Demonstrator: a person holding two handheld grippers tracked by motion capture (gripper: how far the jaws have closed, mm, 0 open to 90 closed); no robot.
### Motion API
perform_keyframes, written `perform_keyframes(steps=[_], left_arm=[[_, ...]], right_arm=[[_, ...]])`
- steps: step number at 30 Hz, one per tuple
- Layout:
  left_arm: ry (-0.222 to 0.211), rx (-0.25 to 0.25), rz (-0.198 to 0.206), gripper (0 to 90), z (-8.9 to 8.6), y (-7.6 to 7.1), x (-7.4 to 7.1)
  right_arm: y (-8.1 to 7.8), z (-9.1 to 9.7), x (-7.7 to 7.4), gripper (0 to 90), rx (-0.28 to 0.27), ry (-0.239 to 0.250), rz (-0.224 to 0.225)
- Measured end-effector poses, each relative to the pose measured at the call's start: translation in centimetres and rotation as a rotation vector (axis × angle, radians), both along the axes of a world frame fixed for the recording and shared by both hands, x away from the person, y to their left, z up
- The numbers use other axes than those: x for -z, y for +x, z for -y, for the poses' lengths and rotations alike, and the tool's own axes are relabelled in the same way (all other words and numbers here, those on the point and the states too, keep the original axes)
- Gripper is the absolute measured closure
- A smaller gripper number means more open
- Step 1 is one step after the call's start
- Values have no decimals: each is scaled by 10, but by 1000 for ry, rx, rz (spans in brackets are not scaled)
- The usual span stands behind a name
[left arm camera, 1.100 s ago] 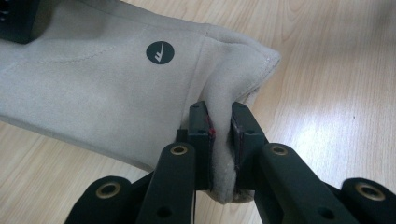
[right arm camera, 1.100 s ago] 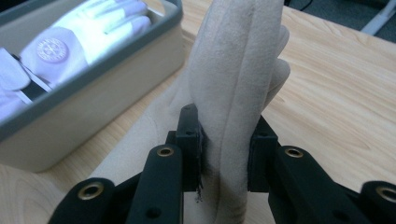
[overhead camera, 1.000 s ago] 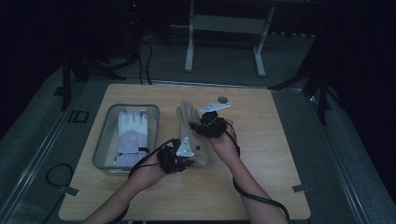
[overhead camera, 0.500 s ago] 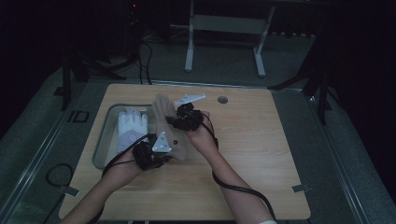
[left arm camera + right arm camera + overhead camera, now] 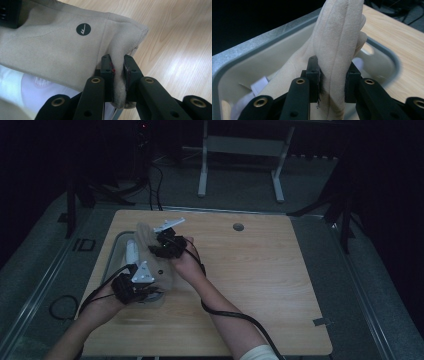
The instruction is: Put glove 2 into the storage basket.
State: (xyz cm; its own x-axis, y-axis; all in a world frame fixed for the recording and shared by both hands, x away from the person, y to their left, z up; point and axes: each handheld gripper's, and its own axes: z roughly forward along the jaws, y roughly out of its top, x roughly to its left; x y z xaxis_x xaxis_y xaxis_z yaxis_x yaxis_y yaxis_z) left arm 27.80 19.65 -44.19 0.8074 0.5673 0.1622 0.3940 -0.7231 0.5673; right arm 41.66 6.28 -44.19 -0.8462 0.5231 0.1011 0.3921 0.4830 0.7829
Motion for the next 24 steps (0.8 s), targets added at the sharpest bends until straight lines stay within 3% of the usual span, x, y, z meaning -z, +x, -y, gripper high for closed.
perform_keyframes(steps=[13,20,24], left_arm=[[16,-84,-15,813,-34,-6,6],[20,-90,-37,813,-35,2,18],[30,-89,-35,813,-31,4,21]], right_arm=[[5,-54,14,719,-60,-14,-27],[14,-61,33,714,-58,-50,-66],[16,-61,36,705,-56,-70,-59]])
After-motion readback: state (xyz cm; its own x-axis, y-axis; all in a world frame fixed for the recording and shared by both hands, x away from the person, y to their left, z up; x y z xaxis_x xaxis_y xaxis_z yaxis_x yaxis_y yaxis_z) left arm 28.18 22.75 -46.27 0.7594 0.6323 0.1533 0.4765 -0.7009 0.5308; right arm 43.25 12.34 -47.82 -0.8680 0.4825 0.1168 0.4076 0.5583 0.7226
